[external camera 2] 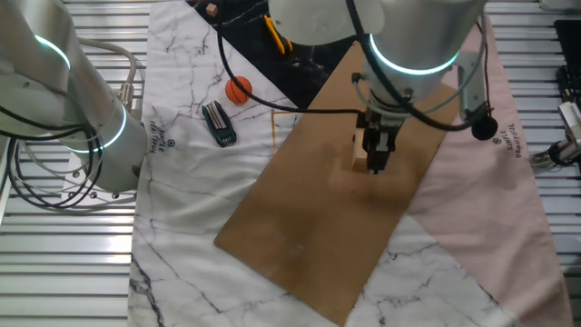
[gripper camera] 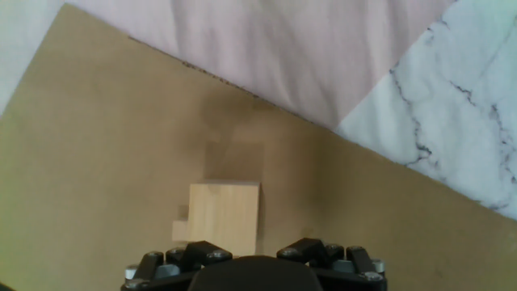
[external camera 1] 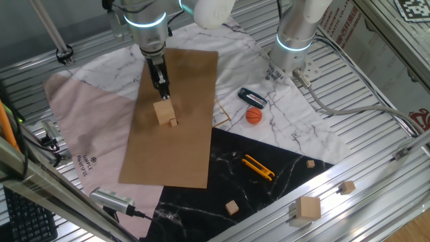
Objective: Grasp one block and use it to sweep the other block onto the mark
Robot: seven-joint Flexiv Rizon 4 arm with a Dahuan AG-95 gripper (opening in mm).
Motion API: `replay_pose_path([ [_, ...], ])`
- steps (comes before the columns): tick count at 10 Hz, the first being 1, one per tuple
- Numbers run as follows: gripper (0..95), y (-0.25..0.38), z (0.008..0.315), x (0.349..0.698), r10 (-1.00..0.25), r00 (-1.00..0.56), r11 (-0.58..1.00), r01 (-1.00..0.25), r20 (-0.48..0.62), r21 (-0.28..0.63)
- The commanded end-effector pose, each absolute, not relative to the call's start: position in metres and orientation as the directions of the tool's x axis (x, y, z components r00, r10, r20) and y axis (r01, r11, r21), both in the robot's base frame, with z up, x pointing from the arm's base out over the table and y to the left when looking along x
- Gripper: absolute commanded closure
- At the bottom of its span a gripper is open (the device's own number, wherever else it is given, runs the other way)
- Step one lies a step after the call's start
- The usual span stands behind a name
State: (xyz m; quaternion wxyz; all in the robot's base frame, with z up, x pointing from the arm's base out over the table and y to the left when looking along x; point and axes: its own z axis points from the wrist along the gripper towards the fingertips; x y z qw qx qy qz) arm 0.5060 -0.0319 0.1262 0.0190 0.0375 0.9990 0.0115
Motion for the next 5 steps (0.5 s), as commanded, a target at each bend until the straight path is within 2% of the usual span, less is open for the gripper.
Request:
replay_pose_path([
  [1,19.0,-0.0320,0.1271,0.5036,0.067,-0.998,0.997,0.066,-0.018,0.029],
  [5,19.0,-0.0339,0.1256,0.4999,0.055,-0.998,0.998,0.055,-0.009,0.036],
])
